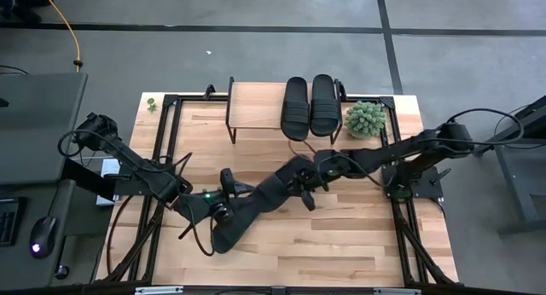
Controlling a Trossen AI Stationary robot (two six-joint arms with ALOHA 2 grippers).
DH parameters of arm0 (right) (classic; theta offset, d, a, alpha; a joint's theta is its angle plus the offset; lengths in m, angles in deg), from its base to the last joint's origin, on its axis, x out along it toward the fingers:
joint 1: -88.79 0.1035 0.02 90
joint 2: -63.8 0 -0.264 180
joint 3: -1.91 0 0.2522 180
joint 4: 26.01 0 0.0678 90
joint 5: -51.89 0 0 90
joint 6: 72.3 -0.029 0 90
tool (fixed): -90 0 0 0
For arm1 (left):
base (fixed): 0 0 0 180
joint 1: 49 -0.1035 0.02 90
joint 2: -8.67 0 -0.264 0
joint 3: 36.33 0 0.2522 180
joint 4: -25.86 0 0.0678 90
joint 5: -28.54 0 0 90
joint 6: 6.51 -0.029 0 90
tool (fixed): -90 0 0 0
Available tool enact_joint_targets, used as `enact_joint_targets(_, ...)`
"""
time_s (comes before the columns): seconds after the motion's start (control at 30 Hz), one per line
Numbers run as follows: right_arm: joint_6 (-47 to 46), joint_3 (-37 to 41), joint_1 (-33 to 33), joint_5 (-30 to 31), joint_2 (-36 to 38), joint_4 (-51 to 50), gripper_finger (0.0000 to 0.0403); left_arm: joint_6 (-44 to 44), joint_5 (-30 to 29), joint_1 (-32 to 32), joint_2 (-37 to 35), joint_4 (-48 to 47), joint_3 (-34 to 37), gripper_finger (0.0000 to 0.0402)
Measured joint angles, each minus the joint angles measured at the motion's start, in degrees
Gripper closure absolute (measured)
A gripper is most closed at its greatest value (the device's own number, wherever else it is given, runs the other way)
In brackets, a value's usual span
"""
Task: Pick and place slides into the shelf
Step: Put the black slipper on the shelf
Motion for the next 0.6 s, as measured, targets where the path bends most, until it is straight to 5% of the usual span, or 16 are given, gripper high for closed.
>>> enact_joint_targets(0.3,4.7,-14.2,-0.1,-0.3,-7.8,-10.1,0.0403,-5.6,-5.5,0.0,5.2,2.6,0.0,0.019)
enact_joint_targets(0.6,5.4,-16.7,-0.2,-1.6,-10.7,-9.6,0.0403,-9.2,-7.7,0.1,6.5,5.3,0.1,0.019)
